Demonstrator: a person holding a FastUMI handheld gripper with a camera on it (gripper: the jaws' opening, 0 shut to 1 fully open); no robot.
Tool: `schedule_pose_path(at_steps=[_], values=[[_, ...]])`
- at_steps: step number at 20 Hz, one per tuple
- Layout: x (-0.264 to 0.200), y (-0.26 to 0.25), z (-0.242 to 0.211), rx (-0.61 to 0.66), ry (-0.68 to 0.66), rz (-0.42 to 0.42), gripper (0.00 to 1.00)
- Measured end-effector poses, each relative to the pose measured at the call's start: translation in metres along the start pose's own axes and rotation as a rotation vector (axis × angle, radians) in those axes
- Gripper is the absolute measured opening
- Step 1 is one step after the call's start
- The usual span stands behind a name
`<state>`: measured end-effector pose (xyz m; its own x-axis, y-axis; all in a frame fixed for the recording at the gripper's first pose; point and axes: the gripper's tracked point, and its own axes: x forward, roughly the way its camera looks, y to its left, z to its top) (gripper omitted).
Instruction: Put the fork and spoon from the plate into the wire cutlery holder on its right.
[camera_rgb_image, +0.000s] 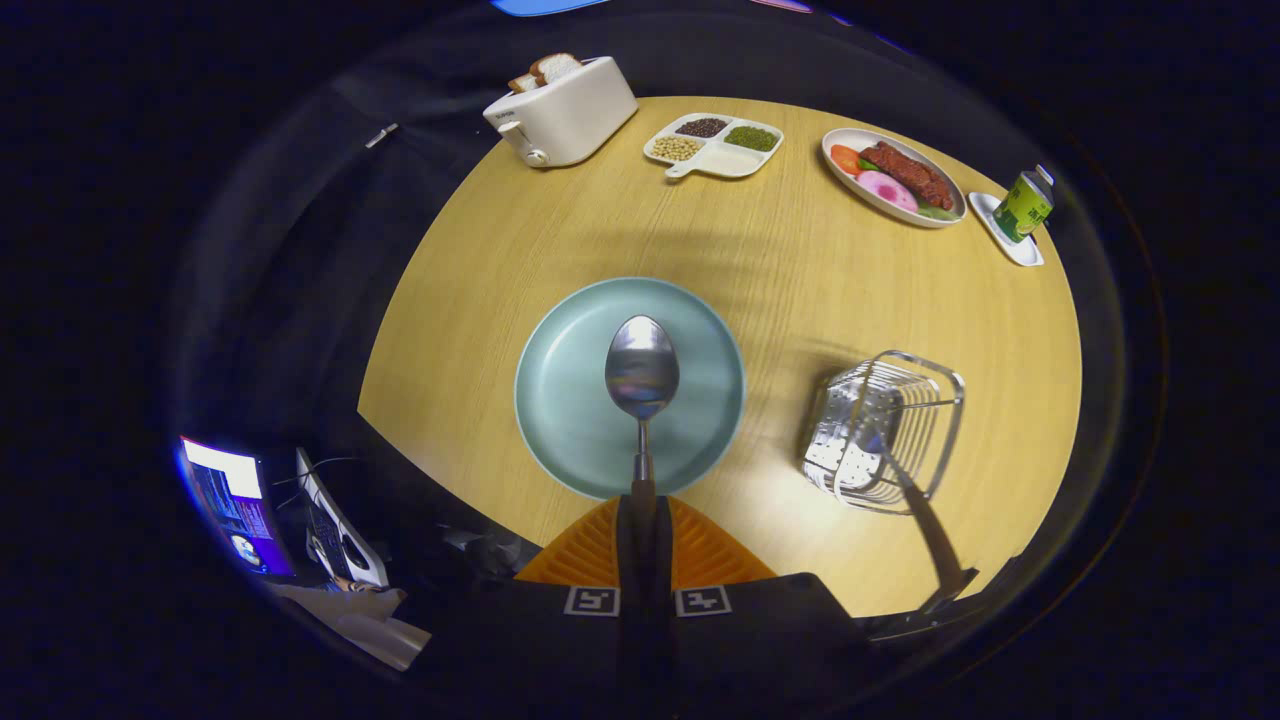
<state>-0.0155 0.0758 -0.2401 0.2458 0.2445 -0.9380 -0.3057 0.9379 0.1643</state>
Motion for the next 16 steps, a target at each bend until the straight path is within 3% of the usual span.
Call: schedule_pose_path(at_steps=[7, 16], values=[[-0.059, -0.075, -0.004, 0.047, 0.108, -0.058, 0.05], [-0.043, -0.107, -0.017, 0.114, 0.302, -0.051, 0.05]])
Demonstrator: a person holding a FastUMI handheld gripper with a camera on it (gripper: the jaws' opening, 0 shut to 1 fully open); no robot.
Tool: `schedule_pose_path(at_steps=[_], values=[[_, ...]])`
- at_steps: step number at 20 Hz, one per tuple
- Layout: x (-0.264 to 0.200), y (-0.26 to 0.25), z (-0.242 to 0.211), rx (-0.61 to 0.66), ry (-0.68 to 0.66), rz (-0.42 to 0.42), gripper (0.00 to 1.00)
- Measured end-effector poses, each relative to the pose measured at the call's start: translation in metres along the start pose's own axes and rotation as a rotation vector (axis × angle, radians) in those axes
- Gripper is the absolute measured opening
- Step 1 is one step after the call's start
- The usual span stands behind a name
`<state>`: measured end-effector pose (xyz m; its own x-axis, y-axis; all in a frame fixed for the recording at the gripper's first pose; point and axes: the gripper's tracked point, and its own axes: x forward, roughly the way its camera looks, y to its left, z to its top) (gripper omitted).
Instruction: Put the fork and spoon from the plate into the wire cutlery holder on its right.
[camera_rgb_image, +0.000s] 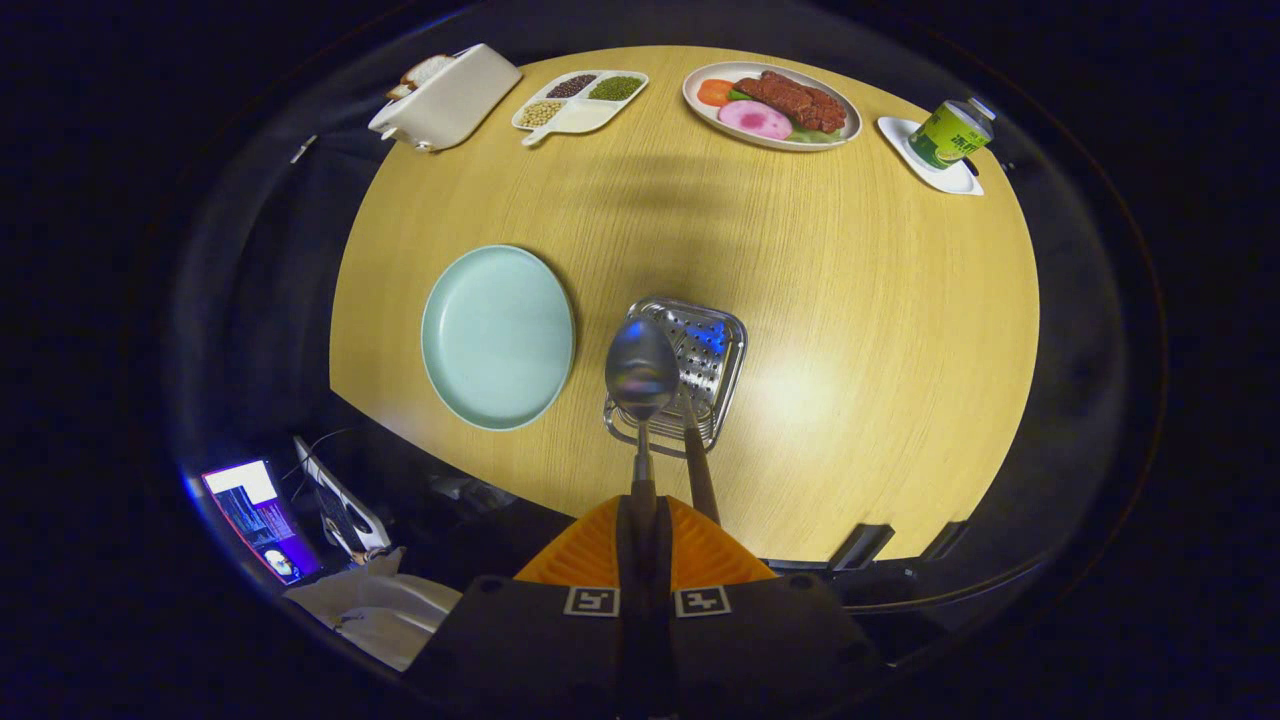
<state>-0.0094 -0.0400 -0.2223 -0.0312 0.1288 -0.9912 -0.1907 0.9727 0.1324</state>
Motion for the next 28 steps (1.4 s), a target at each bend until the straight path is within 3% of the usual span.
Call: schedule_pose_path(at_steps=[7, 11, 12, 16, 19, 20, 28], values=[[0.012, -0.01, 0.011, 0.025, 0.067, -0.023, 0.06], [0.009, -0.013, 0.02, 0.06, 0.041, -0.011, 0.17], [0.006, -0.015, 0.019, 0.061, 0.031, -0.012, 0.35], [-0.013, -0.01, 0.025, 0.058, -0.053, 0.025, 0.82], [-0.033, -0.005, 0.028, 0.05, -0.141, 0.052, 0.84], [-0.045, -0.003, 0.028, 0.046, -0.18, 0.062, 1.0], [-0.126, 0.017, 0.059, 0.073, -0.591, 0.116, 0.99]])
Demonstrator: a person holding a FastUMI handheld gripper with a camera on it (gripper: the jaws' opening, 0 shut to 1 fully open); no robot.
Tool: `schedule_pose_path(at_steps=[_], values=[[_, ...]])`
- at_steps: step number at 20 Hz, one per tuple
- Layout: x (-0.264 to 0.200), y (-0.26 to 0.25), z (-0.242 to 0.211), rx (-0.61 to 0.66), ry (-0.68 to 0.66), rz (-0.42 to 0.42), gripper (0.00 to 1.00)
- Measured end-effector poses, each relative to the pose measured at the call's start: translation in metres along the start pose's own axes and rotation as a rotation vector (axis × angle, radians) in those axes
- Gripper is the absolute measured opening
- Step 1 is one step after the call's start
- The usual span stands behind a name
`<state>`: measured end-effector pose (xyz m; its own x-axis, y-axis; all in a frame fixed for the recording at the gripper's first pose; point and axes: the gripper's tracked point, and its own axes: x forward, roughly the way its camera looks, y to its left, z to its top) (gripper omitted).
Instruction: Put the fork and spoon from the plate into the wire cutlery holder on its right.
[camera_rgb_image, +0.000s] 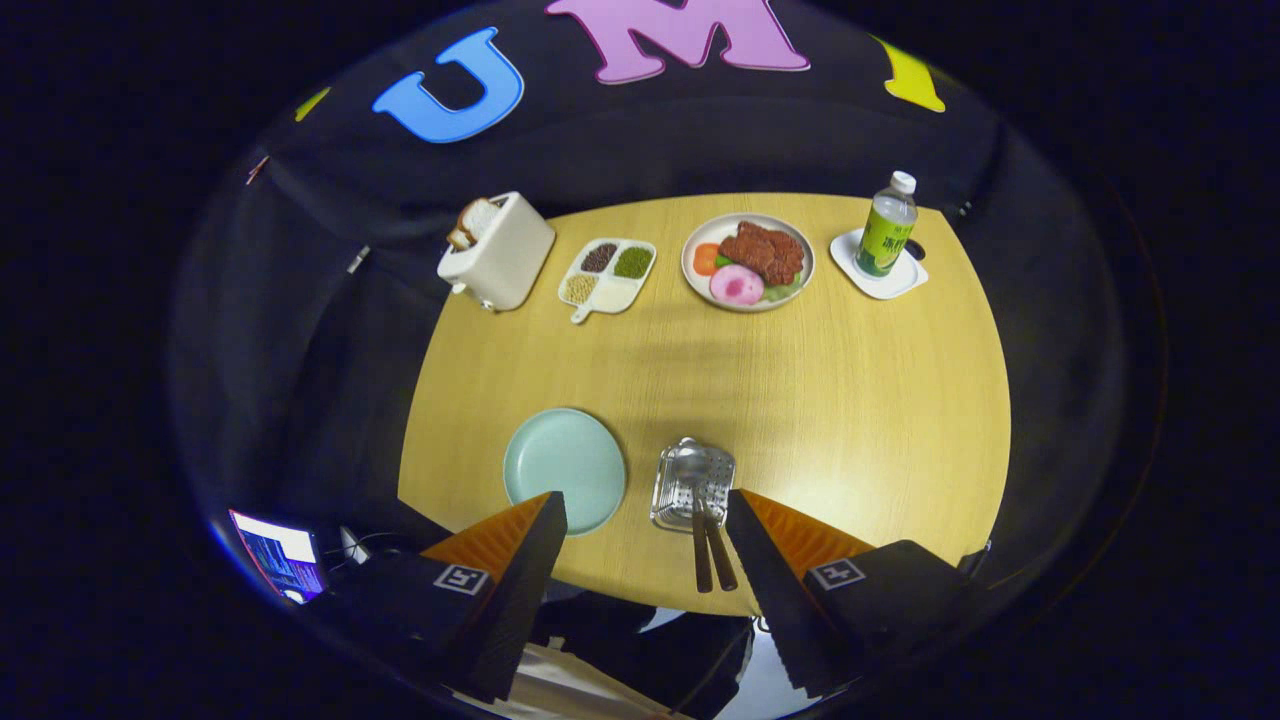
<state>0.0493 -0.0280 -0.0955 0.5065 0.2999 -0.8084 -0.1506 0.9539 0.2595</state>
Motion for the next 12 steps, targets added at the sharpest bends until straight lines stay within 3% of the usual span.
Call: schedule_pose_path(at_steps=[9, 12], values=[[-0.094, 0.05, 0.056, -0.037, -0.543, 0.028, 0.99], [-0.13, 0.056, 0.068, -0.069, -0.708, -0.01, 0.99]])
